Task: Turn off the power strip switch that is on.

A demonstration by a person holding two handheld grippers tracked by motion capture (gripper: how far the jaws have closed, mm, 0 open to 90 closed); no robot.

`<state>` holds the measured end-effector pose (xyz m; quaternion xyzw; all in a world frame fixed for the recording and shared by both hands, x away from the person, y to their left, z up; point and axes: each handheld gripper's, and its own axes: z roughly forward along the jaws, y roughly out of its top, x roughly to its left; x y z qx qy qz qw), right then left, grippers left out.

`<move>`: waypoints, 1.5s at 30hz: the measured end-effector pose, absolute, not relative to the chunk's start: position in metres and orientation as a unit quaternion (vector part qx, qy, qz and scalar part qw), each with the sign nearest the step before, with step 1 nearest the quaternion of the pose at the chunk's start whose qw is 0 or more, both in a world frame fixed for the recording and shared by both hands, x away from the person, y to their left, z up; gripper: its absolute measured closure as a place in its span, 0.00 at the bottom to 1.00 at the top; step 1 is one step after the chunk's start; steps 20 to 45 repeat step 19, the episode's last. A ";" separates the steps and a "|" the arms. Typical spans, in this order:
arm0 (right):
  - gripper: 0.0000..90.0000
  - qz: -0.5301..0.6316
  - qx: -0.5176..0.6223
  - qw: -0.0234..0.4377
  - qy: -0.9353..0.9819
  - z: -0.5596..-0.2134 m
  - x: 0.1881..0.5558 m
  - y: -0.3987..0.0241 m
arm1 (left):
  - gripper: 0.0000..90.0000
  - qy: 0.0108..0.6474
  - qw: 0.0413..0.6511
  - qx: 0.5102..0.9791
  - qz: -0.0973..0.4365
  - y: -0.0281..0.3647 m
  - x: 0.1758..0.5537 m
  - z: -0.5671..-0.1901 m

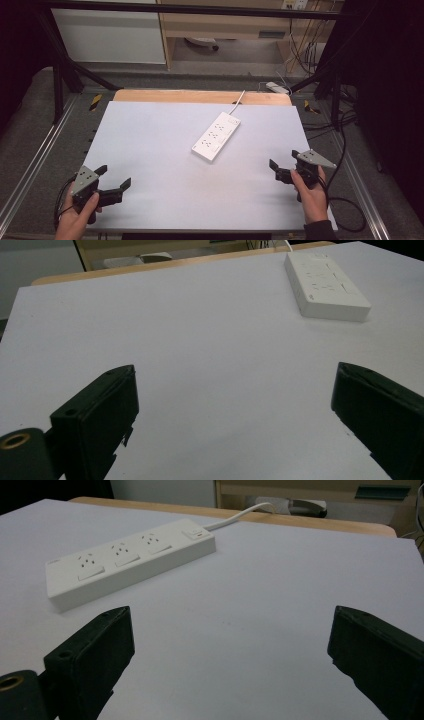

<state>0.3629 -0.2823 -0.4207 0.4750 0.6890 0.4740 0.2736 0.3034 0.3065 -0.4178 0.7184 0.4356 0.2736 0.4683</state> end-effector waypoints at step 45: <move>0.05 0.433 0.470 0.223 0.736 -0.446 0.366 -0.260 | 0.06 0.445 0.436 0.739 0.257 0.304 0.307 -0.426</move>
